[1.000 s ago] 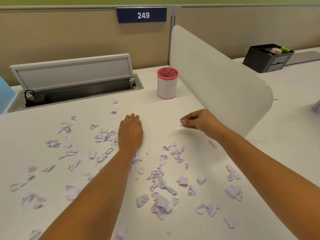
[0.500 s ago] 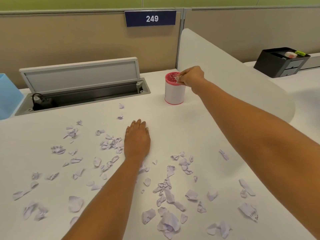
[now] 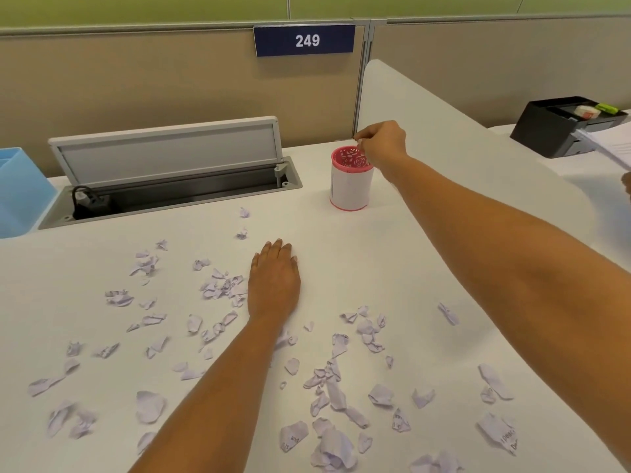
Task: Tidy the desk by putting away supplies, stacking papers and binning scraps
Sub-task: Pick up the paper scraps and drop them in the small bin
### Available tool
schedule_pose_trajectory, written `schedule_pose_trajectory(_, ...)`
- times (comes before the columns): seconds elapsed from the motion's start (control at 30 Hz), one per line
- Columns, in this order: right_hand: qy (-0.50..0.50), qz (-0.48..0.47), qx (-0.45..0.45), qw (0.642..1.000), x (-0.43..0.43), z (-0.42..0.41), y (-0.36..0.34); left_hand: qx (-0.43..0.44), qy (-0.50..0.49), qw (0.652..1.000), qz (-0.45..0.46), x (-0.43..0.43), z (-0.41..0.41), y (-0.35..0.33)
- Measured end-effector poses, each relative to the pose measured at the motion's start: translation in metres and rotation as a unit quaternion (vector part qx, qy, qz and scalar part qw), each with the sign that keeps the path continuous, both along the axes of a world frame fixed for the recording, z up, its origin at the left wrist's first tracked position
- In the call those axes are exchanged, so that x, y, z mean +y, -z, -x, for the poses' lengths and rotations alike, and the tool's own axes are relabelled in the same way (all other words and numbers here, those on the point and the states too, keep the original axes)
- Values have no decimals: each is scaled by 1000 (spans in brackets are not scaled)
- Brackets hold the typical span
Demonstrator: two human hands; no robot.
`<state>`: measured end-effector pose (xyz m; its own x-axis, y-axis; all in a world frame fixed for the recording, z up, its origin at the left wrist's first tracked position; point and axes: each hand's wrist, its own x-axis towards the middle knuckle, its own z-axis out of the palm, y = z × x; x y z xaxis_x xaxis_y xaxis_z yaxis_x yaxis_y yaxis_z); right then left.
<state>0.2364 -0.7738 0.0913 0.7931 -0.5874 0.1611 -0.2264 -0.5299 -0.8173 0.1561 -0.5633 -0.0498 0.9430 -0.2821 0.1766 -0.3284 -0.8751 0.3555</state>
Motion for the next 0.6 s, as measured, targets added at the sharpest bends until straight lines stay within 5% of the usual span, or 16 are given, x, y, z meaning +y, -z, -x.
schedule_pose_trajectory(0.17, -68, 22, 3, 997, 12, 52, 21, 13, 3, 1000, -7, 1, 0, -1)
schedule_pose_trajectory(0.4, -204, 100, 198, 954, 34, 145, 76, 42, 12, 999, -30, 2, 5, -5)
schedule_pose_trajectory(0.6, -245, 180, 230, 925, 57, 202, 94, 66, 24, 996, -56, 5, 14, -8)
